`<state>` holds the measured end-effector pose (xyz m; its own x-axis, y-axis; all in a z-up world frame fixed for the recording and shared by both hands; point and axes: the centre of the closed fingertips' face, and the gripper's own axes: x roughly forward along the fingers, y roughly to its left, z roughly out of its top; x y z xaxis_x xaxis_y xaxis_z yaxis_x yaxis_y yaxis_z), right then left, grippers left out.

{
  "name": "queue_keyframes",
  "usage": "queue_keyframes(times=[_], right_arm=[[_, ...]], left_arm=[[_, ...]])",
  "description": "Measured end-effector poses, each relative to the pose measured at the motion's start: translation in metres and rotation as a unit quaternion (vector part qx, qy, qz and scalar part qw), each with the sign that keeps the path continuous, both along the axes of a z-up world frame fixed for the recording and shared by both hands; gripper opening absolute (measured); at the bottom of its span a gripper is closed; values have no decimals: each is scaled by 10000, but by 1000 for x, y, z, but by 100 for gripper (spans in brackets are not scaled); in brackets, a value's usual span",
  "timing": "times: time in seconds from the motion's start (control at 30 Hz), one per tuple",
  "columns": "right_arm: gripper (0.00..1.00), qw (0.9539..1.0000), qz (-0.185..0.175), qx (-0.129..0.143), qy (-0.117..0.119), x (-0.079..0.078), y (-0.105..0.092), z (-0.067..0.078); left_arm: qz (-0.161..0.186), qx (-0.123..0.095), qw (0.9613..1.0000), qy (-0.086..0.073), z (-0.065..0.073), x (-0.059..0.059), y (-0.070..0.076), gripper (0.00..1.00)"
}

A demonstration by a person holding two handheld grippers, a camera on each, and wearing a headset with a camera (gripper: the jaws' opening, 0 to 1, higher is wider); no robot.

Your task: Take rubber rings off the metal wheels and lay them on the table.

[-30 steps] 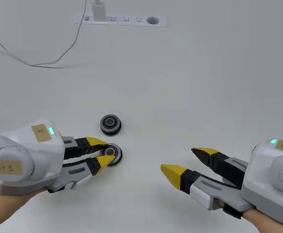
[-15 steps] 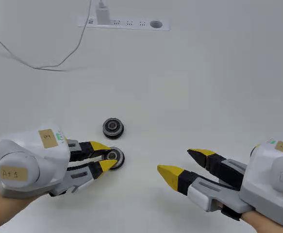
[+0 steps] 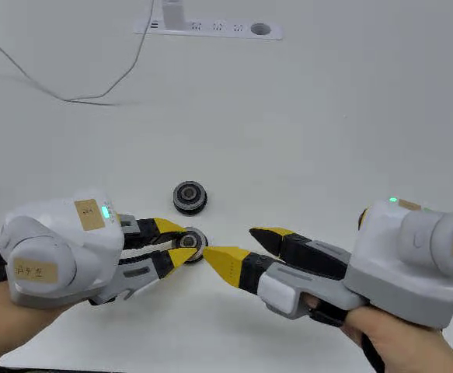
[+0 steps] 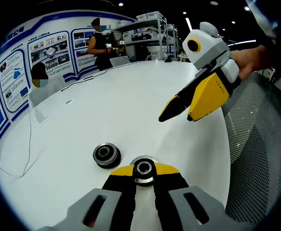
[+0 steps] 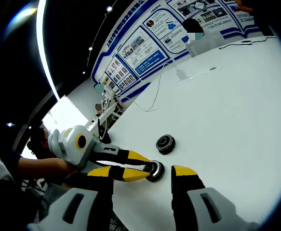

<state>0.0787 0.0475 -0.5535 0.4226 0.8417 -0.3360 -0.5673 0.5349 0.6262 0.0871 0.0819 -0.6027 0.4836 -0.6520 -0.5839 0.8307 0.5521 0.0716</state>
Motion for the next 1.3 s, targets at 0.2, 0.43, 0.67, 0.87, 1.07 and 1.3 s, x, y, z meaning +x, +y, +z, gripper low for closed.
queue_keyframes(times=[0.2, 0.43, 0.67, 0.87, 1.07, 1.3], right_arm=[[53, 9989, -32, 259, 391, 3, 13, -4], [56, 9950, -214, 454, 860, 8, 19, -12], [57, 9905, -314, 582, 1206, 8, 27, -17], [59, 9892, -266, 510, 1351, 5, 31, -24], [59, 9872, -255, 544, 1480, 3, 34, -27], [59, 9853, -193, 568, 1601, 1, 38, -31]], left_arm=[[-15, 40, 10000, -2, 0, 0, 0, 14], [-88, 94, 9999, -74, 0, 0, 0, 14], [-189, 106, 9997, -150, -1, 0, -1, 14], [-263, 91, 9994, -185, 0, -1, -1, 13], [-305, 82, 9993, -212, 0, -1, -1, 13], [-286, 67, 9993, -219, 1, -1, -1, 13]])
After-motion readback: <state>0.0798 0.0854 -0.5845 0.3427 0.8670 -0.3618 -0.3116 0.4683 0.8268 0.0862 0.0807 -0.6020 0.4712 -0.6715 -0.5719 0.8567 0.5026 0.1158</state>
